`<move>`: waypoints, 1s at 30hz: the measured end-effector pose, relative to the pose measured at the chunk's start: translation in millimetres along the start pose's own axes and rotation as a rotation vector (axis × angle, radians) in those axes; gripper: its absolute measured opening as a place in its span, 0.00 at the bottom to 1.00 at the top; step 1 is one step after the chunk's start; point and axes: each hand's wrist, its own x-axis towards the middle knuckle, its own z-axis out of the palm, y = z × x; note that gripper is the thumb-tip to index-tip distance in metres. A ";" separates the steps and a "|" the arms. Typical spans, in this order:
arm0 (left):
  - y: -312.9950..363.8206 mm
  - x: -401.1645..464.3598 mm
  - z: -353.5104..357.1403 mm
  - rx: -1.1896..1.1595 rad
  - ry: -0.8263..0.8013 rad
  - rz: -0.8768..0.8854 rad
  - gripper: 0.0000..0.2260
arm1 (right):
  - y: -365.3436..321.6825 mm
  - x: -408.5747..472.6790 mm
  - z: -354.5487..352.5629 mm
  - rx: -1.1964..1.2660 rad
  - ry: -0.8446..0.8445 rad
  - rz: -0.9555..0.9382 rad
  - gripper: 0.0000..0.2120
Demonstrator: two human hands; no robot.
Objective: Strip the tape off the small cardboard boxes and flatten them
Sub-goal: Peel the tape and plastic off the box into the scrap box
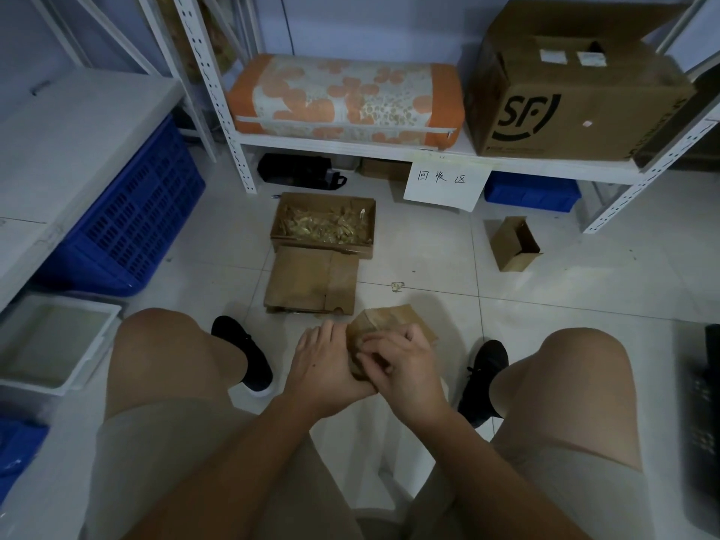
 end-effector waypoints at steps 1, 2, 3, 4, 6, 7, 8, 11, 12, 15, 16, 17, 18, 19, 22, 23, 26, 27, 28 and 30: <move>0.1 -0.4 -0.5 -0.058 0.005 -0.014 0.33 | 0.0 -0.2 -0.3 0.030 0.004 0.008 0.04; 0.6 -0.7 -1.3 -0.105 0.007 -0.032 0.33 | 0.0 -0.5 -0.9 0.058 0.007 0.029 0.05; 1.6 -1.2 -2.4 -0.135 0.007 -0.048 0.33 | -0.2 -1.1 -1.8 0.087 0.006 0.065 0.07; 2.6 -1.4 -3.4 -0.149 0.008 -0.060 0.34 | -0.2 -1.9 -2.3 0.119 0.002 0.111 0.10; 4.9 -1.6 -4.3 -0.147 0.006 -0.068 0.35 | 0.0 -2.6 -3.3 0.174 -0.013 0.206 0.15; 6.2 -1.7 -4.6 -0.144 0.005 -0.068 0.36 | -0.1 -2.5 -3.5 0.181 -0.021 0.235 0.17; 7.2 -1.4 -5.0 -0.141 0.004 -0.067 0.36 | -0.8 -2.1 -3.3 0.166 -0.020 0.243 0.19; 9.1 0.4 -6.2 -0.137 -0.001 -0.069 0.38 | -0.4 -1.5 0.0 0.142 -0.001 0.297 0.24; 9.4 0.7 -6.5 -0.138 -0.006 -0.074 0.38 | -0.1 -1.0 0.5 0.169 -0.011 0.353 0.25; 10.3 -0.9 -7.3 -0.118 -0.035 -0.087 0.35 | 2.6 -0.8 1.9 0.122 -0.058 0.360 0.23; 10.4 -1.7 -7.5 -0.112 -0.053 -0.096 0.34 | 3.3 -1.2 1.8 0.076 -0.064 0.327 0.21; 10.7 -2.4 -7.8 -0.108 -0.071 -0.108 0.33 | 3.0 -1.7 1.4 0.023 -0.063 0.302 0.19; 10.8 -2.8 -8.3 -0.101 -0.086 -0.117 0.32 | 3.4 -1.9 1.3 -0.024 -0.056 0.282 0.18; 11.2 -2.9 -8.4 -0.091 -0.098 -0.119 0.31 | 3.4 -1.8 0.4 -0.066 -0.045 0.266 0.16; 12.7 -2.8 -8.9 -0.069 -0.125 -0.123 0.30 | 5.3 -1.5 1.5 -0.138 -0.040 0.212 0.08; 13.2 -2.8 -9.0 -0.068 -0.134 -0.128 0.30 | 5.5 -1.4 1.6 -0.142 -0.067 0.216 0.04; 13.0 -3.3 -8.4 -0.047 -0.160 -0.118 0.29 | 9.7 -3.5 4.2 -0.121 -0.142 0.346 0.06; 12.5 -3.4 -8.8 -0.035 -0.167 -0.112 0.29 | 10.8 -4.0 4.4 -0.093 -0.160 0.399 0.06; 11.7 -3.7 -9.3 -0.026 -0.173 -0.105 0.29 | 12.6 -4.4 4.6 -0.063 -0.165 0.436 0.07; 9.5 -3.5 -9.2 -0.023 -0.178 -0.087 0.29 | 13.3 -4.1 2.2 0.001 -0.157 0.485 0.09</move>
